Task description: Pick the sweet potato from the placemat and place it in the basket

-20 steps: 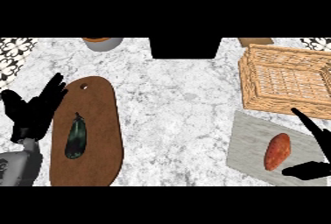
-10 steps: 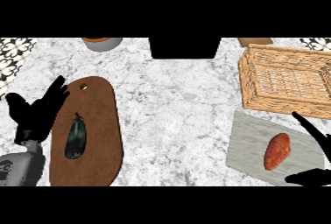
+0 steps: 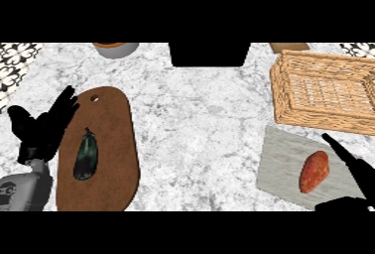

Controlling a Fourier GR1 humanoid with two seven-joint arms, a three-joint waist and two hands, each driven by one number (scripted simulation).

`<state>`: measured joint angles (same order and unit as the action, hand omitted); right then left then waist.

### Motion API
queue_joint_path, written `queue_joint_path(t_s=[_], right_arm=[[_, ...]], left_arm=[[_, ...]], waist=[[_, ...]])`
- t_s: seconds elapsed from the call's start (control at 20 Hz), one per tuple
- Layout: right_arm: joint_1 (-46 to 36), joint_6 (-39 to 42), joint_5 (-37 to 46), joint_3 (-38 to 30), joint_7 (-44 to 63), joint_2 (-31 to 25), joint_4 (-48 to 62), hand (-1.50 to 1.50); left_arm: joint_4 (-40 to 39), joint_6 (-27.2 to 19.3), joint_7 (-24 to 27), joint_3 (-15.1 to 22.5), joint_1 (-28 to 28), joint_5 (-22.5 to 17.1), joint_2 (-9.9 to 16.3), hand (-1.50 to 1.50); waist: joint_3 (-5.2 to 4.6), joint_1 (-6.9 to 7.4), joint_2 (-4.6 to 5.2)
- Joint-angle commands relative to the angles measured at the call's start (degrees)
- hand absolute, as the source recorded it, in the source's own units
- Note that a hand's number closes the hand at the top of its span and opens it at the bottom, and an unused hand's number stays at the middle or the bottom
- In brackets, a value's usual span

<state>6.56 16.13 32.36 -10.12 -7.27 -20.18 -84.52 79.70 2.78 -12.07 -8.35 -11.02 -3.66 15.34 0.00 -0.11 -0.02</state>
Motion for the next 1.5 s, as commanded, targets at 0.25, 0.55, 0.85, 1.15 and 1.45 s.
queue_joint_path(t_s=[0.25,0.55,0.85,1.15,1.45], right_arm=[[-2.46,-1.67,6.04,1.09,-1.64,-0.29,4.4,1.5],[-4.46,-5.49,11.79,4.97,-2.49,2.12,8.48,1.5],[-5.13,-4.87,13.57,7.45,0.04,4.11,6.04,1.5],[4.79,-7.98,23.05,22.88,-0.97,10.33,-5.59,1.5],[17.1,-6.44,28.37,39.66,5.05,16.97,-19.85,1.5]], left_arm=[[0.08,1.2,0.16,-1.27,-0.12,0.26,-0.38,0.0],[4.37,0.76,-3.69,-0.87,0.39,0.19,-1.2,0.0],[-5.13,0.89,0.05,-2.07,-4.59,1.77,-0.22,0.0],[-0.22,2.21,-1.05,-3.84,-1.38,-0.07,1.65,0.0],[-2.29,1.98,-0.13,-2.79,-2.28,0.75,0.44,0.0]], waist=[[0.0,0.08,0.0],[0.01,0.14,-0.02],[-0.01,-0.11,0.02],[-0.12,-0.4,-0.32],[-0.1,-1.24,-0.15]])
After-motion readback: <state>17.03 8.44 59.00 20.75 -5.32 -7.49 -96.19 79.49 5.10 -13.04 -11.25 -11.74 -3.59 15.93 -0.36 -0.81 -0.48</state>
